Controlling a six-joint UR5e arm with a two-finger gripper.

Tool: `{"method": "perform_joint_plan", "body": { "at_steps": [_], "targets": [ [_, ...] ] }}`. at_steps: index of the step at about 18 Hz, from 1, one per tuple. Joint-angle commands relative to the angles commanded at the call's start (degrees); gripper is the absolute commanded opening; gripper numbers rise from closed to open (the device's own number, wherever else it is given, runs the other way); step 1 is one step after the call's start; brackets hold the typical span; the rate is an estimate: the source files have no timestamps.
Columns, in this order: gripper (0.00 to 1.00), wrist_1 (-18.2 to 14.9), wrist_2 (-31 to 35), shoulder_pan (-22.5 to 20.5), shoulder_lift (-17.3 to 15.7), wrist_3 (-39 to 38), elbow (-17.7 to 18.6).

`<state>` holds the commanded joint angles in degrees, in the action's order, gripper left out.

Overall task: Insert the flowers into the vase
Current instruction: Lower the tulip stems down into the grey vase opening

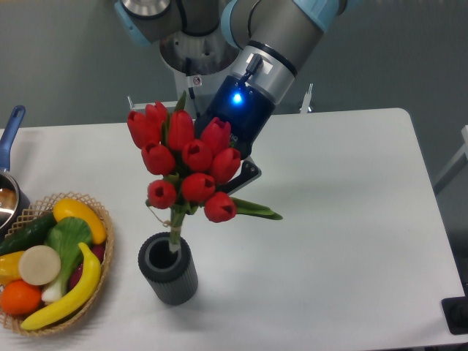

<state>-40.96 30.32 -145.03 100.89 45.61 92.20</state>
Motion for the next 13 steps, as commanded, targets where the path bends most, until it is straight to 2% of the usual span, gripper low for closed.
{"method": "perform_joint_plan", "body": {
  "at_steps": [13],
  "targets": [
    [0.40,0.0,0.7,0.4,2.3,2.3,0.3]
  ]
}}
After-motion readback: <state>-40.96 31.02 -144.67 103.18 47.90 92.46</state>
